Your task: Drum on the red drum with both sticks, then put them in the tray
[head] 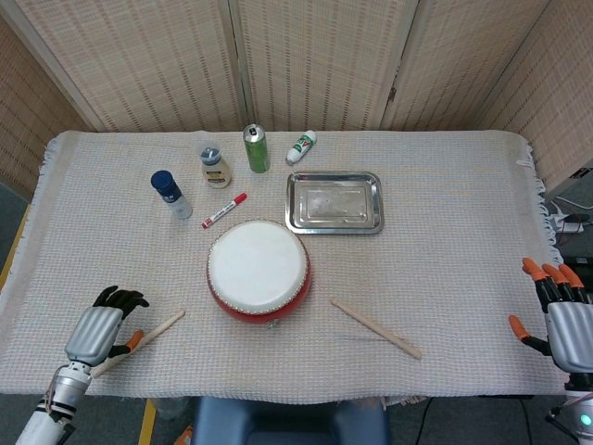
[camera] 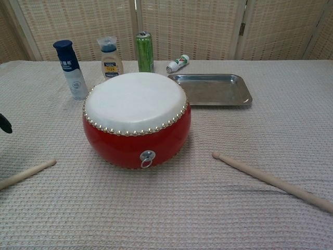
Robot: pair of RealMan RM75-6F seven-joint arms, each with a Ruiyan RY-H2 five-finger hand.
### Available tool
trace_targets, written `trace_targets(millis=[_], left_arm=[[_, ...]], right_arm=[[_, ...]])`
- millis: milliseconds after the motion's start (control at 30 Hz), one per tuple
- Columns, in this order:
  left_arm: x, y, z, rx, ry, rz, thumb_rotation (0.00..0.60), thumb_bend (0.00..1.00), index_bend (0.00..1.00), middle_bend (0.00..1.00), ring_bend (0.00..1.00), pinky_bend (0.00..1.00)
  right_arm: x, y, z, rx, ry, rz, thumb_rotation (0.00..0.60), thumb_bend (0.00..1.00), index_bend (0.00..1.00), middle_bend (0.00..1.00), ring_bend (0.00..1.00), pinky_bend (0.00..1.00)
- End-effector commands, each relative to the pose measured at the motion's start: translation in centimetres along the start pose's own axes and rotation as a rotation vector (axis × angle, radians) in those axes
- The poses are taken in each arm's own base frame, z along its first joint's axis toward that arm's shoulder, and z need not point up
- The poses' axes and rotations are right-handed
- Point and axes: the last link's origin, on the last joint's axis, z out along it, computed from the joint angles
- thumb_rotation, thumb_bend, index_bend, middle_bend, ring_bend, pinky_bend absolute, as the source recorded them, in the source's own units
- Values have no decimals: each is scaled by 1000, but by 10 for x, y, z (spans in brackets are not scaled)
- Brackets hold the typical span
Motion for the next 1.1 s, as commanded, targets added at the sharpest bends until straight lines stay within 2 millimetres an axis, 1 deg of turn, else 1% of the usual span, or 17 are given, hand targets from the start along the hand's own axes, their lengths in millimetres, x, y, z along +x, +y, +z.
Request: trace_targets(millis=[33,133,267,433,700,833,1000,1100], left_arm=[[-10,13,10,2,-43,-30,600,390,328,215,162,104],[-17,19,14,29,-67,-38,600,389,335,215,162,104],[-26,25,20,71,-76,-1,600,389,340,215,161,104],[-35,28,22,128,-106,14,600,386,338,214,161,104],[-47,26,26,206,-113,29,600,384,338,211,162,109],[-51,24,27,229,-119,25,600,383,355,211,162,112],[-56,26,27,225,-136,23,600,383,367,212,161,114],[-58,29,28,211,-139,27,600,383,392,213,161,114]], right_arm=[[0,0,0,0,-2,0,600,220,61,174,19,70],[-1,1,1,-1,-7,1,600,220,61,174,19,70],[-1,1,1,-3,-10,1,600,220,61,174,19,70],[-2,2,2,-5,-11,2,600,220,66,174,19,70],[-2,2,2,-4,-15,5,600,220,68,174,19,70],[-2,3,2,-6,-14,5,600,219,69,174,19,70],[-3,3,2,-5,-19,7,600,220,75,174,19,70],[-4,3,3,-5,-21,8,600,220,75,174,19,70]])
